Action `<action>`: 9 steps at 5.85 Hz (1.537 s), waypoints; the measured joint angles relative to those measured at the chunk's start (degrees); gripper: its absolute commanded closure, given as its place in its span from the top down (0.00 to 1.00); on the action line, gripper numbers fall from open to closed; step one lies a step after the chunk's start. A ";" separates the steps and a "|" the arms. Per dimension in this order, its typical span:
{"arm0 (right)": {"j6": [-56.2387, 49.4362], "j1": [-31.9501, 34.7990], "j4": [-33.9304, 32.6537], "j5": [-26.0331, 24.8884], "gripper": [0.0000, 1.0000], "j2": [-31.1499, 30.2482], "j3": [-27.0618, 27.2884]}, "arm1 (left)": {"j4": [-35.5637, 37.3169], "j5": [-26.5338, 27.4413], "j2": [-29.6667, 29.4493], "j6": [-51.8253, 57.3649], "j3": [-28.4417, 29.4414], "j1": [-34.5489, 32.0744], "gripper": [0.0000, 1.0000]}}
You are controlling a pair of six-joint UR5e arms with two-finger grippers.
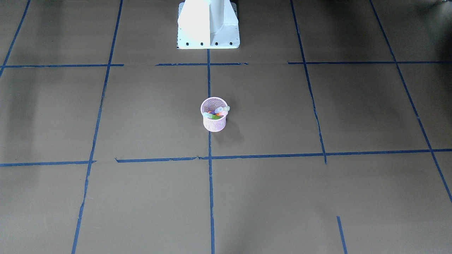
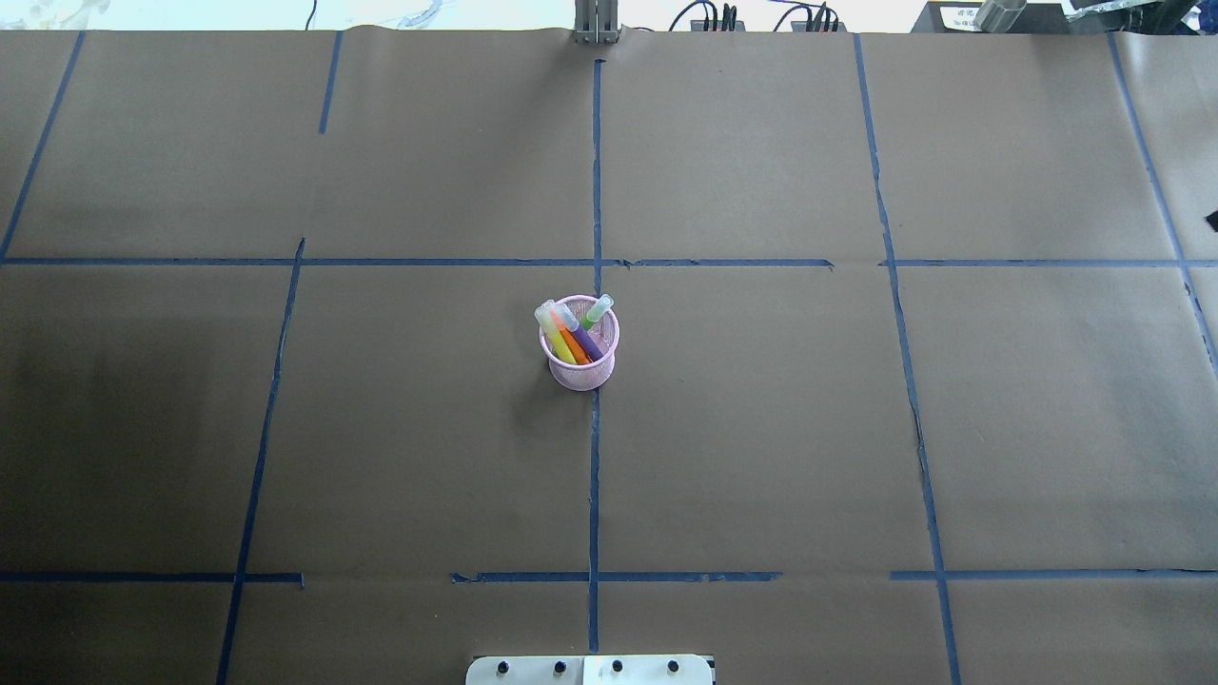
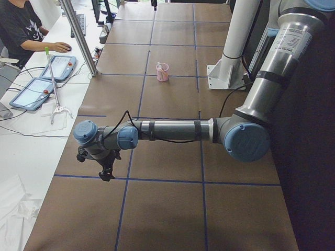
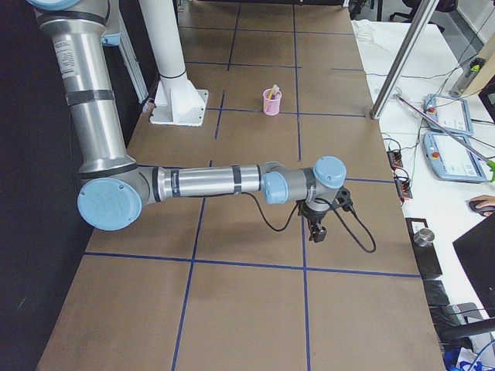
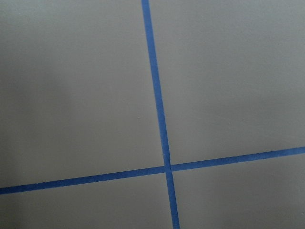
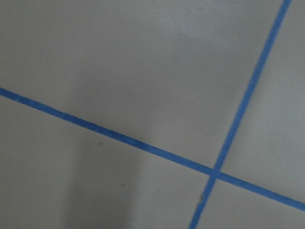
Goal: Collect pens into pen holder
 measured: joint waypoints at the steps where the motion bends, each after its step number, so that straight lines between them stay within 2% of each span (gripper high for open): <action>1: -3.24 3.14 -0.23 0.45 1.00 -0.48 -2.04 | 0.05 0.06 0.39 0.03 -0.05 -0.19 1.00; 4: -4.95 7.81 -2.51 1.09 1.00 -1.50 -2.07 | -0.52 0.51 3.35 0.89 0.02 -0.13 1.00; 6: -5.13 8.62 -2.67 1.13 1.00 -3.93 0.45 | -0.39 0.66 4.33 2.13 -0.67 -0.28 1.00; 8: -5.10 8.66 -4.48 1.11 1.00 -7.25 5.44 | -0.28 2.34 11.08 2.07 -8.64 -0.71 1.00; 9: -5.09 8.50 -5.60 0.99 1.00 -7.28 6.05 | -0.38 3.86 14.53 2.03 -12.37 -0.77 1.00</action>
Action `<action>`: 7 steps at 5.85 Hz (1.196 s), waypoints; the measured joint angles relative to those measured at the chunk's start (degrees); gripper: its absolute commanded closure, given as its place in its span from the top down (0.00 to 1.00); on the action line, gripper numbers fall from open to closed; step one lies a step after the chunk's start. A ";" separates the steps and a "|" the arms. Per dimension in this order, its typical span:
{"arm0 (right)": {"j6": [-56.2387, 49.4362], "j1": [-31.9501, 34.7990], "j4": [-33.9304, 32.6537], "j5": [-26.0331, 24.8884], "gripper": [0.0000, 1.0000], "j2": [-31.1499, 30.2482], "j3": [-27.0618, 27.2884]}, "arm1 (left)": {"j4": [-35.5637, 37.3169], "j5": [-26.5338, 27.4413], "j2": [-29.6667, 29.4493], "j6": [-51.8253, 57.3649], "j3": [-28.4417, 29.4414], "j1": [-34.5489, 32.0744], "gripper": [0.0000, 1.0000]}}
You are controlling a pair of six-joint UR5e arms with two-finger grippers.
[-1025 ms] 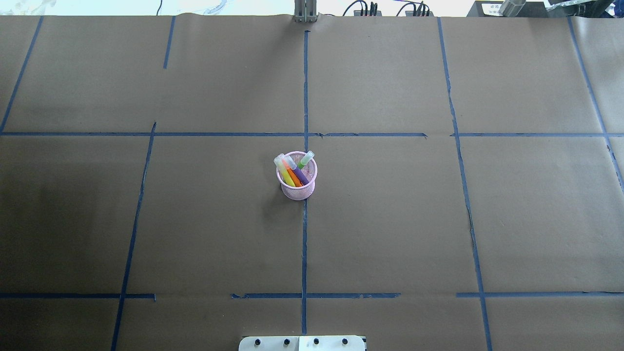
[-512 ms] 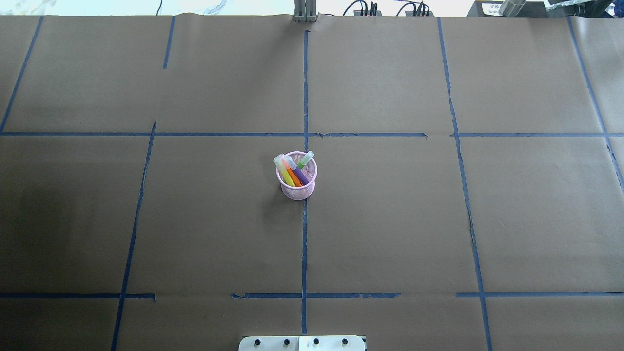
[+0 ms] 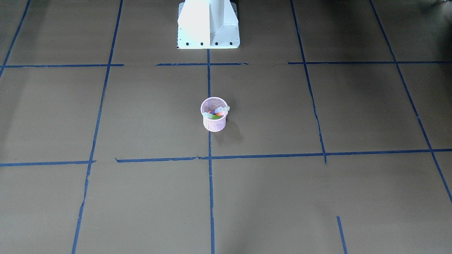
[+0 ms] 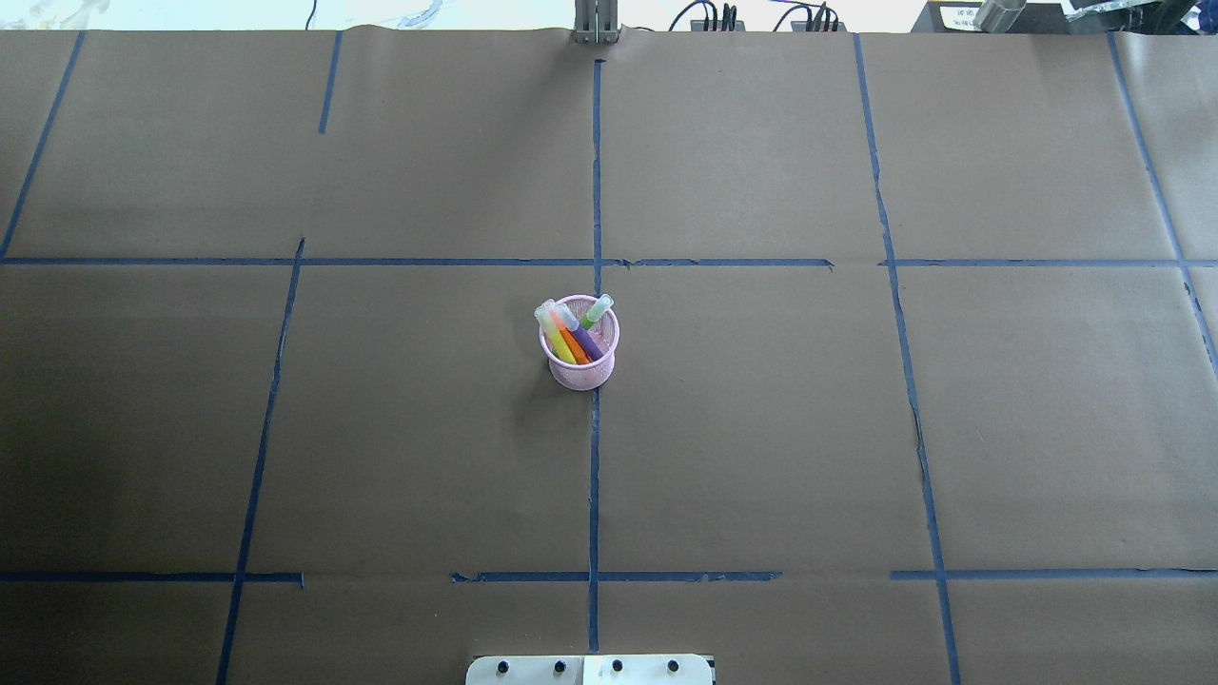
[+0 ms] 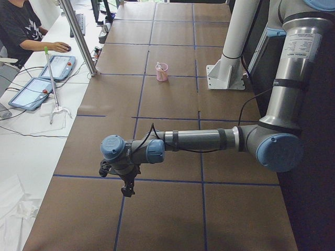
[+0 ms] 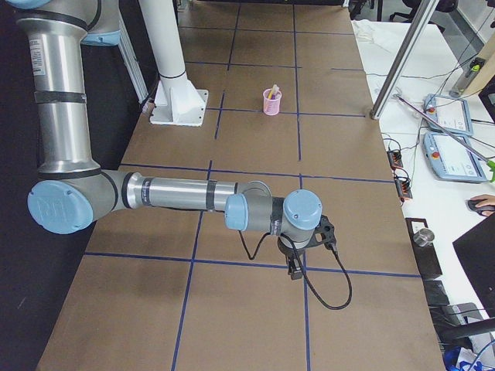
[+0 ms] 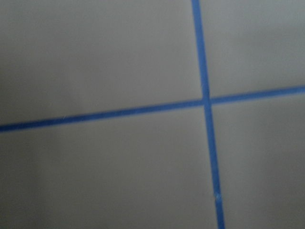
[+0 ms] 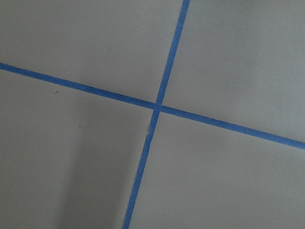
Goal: Collect pens into pen holder
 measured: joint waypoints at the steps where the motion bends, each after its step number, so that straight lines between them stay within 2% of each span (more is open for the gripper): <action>1: 0.00 -0.50 -0.48 -0.25 1.00 0.33 -0.21 | -0.31 0.55 2.17 0.07 -1.88 -0.08 1.00; 3: 0.04 -1.83 -0.67 -0.60 1.00 1.03 -0.86 | -0.26 0.75 6.46 -0.01 -6.26 0.01 1.00; 7: -0.08 -2.70 -0.62 -1.43 1.00 1.67 -0.81 | 0.31 0.71 6.75 -0.06 -6.84 0.23 1.00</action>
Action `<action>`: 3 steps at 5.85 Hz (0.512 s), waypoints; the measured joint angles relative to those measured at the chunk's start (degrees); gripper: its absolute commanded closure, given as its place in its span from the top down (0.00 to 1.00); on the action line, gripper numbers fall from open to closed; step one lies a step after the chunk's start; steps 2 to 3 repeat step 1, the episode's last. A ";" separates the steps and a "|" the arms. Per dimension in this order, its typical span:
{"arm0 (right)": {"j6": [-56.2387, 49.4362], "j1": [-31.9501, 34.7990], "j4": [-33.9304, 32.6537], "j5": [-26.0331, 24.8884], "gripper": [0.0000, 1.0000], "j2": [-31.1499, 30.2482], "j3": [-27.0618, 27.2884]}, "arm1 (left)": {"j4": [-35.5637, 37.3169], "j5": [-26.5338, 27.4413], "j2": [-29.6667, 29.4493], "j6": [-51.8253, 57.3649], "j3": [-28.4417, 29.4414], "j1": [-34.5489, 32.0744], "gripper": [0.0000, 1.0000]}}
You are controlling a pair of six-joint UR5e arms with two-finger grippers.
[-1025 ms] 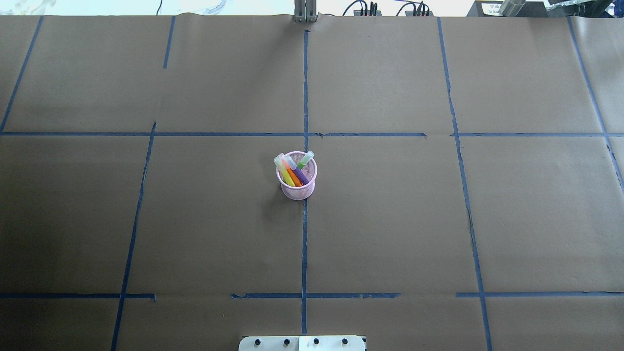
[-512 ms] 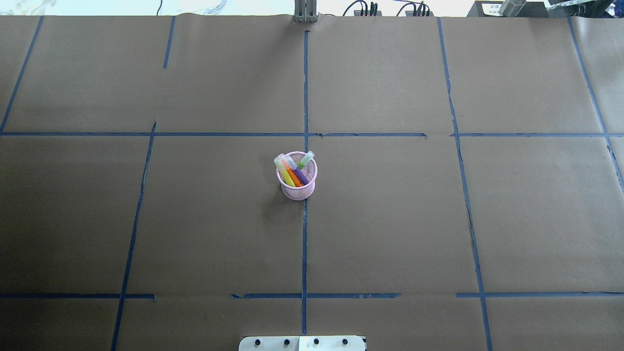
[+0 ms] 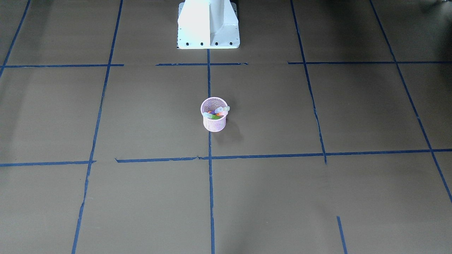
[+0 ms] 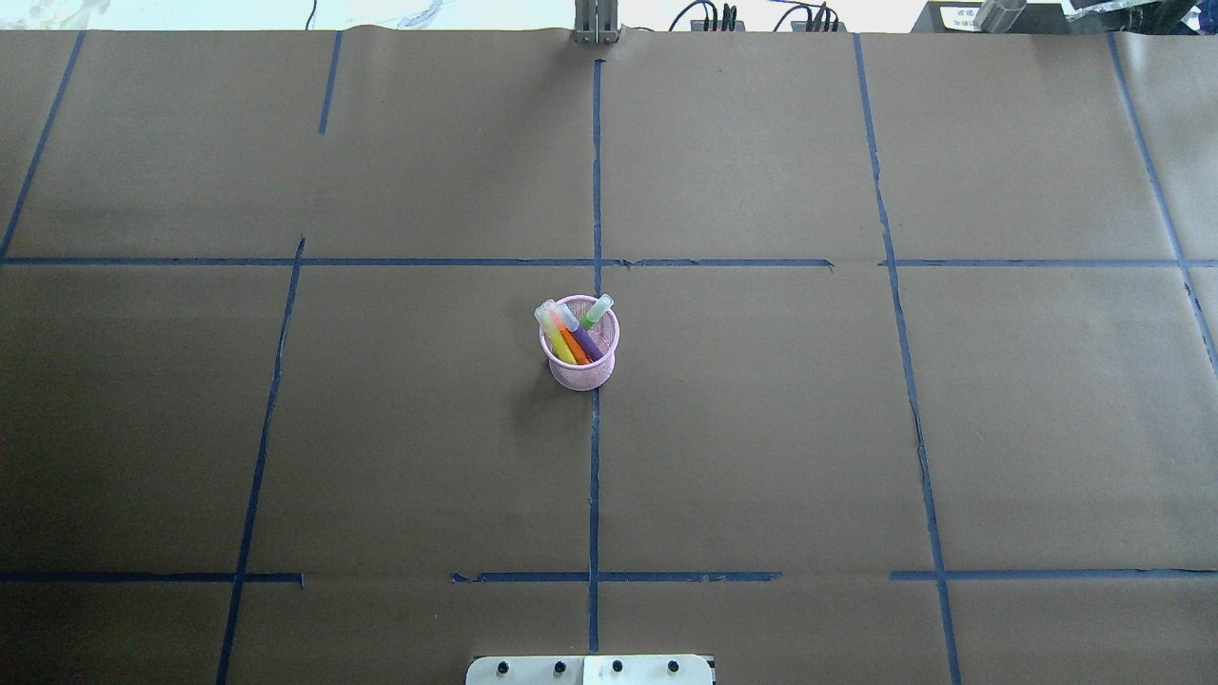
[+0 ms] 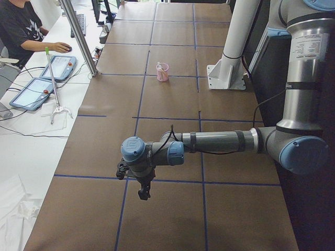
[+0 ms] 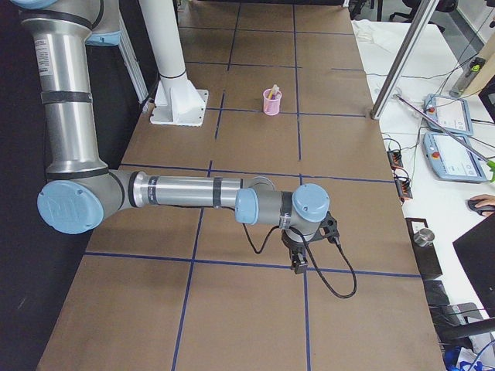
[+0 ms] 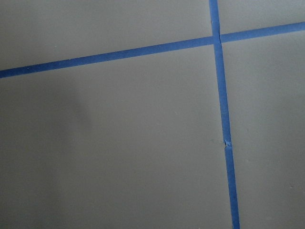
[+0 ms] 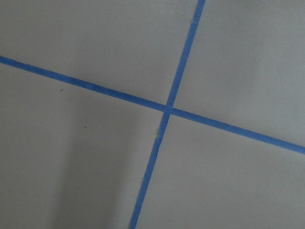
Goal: Collect pens into pen holder
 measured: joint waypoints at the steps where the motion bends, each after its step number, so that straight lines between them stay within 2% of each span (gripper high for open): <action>1: -0.01 -0.02 0.02 -0.81 1.00 0.18 0.03 | -0.02 0.00 0.01 0.00 0.00 0.01 1.00; 3: -0.01 -0.02 0.02 -0.81 1.00 0.18 0.03 | -0.02 0.00 0.01 0.00 0.00 0.01 1.00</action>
